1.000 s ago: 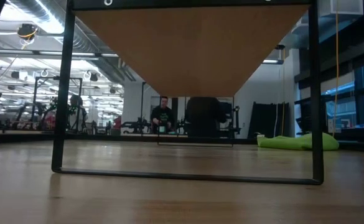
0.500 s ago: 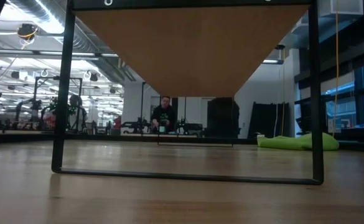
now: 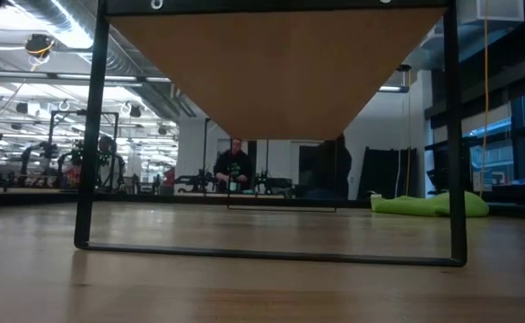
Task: Stack small to large cups/mugs on shelf
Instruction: Adjust the cups on the shelf
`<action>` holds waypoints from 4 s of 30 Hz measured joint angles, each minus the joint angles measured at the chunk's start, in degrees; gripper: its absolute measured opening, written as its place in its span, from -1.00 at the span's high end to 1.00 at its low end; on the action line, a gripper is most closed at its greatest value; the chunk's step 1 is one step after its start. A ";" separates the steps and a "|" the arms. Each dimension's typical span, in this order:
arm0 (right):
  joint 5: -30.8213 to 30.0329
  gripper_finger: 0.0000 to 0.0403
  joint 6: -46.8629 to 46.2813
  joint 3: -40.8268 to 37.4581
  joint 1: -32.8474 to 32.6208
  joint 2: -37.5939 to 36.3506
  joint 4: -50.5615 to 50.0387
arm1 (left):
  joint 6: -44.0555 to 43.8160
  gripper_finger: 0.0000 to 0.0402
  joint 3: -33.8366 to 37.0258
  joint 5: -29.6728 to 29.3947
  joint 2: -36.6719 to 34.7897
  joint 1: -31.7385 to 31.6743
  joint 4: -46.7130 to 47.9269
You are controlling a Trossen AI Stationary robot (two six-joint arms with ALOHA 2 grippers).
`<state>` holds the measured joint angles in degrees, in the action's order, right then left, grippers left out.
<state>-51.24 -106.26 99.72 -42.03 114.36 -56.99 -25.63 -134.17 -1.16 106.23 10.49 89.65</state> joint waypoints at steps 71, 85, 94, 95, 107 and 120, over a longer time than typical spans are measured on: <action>1.55 0.99 3.33 0.02 0.56 -8.40 3.09 | -6.86 0.73 52.61 -9.32 -18.51 7.83 -45.63; 1.90 0.99 1.48 0.00 1.16 -9.94 -8.61 | -4.41 0.73 52.61 -12.05 -19.78 4.83 -40.46; 2.99 0.99 -15.46 0.00 2.09 -10.31 -26.82 | 0.52 0.73 52.60 -8.26 -20.01 -1.23 -40.77; 3.39 0.99 -16.34 0.00 2.57 -10.31 -27.92 | 0.91 0.73 52.61 -7.32 -20.01 -1.77 -40.77; -2.13 0.99 -8.66 -4.74 5.67 -21.52 -24.61 | 6.75 0.73 52.61 -0.41 -20.84 -3.83 -40.98; -5.45 1.00 13.78 -56.94 3.05 -49.36 47.71 | 5.04 0.73 71.03 6.55 -41.72 -7.88 -56.05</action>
<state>-56.69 -92.48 42.78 -38.97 65.00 -9.28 -20.59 -63.14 5.38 64.51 2.61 33.61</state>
